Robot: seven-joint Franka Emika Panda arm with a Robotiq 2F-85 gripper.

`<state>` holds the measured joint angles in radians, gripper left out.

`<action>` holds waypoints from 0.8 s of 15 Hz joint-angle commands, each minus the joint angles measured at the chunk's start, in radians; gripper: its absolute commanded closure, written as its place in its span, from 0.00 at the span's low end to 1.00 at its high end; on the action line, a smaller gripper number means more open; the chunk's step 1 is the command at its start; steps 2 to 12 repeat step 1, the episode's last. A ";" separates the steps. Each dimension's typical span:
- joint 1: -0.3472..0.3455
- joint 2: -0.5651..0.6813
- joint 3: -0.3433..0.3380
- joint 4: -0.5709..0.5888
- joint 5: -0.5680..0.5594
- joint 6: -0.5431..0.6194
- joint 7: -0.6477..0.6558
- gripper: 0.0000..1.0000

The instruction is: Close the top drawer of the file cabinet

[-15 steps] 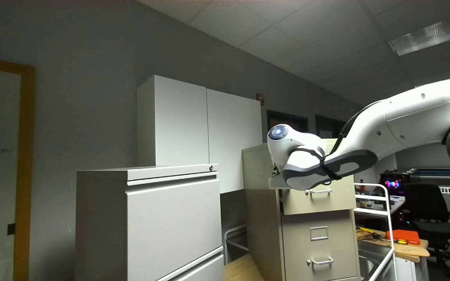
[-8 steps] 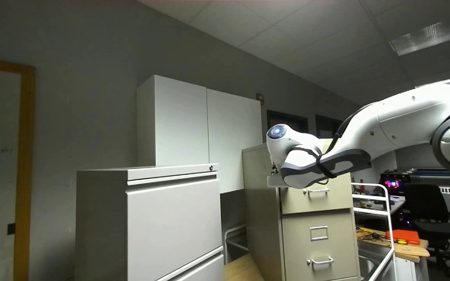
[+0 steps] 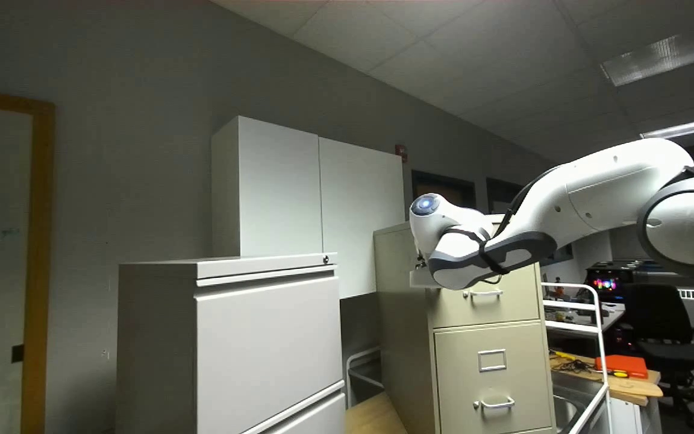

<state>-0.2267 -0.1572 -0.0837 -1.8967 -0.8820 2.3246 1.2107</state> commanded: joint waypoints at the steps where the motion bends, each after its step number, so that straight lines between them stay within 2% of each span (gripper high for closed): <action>1: 0.019 0.139 -0.030 0.113 0.031 0.103 -0.054 1.00; 12: 0.019 0.139 -0.030 0.113 0.031 0.103 -0.054 1.00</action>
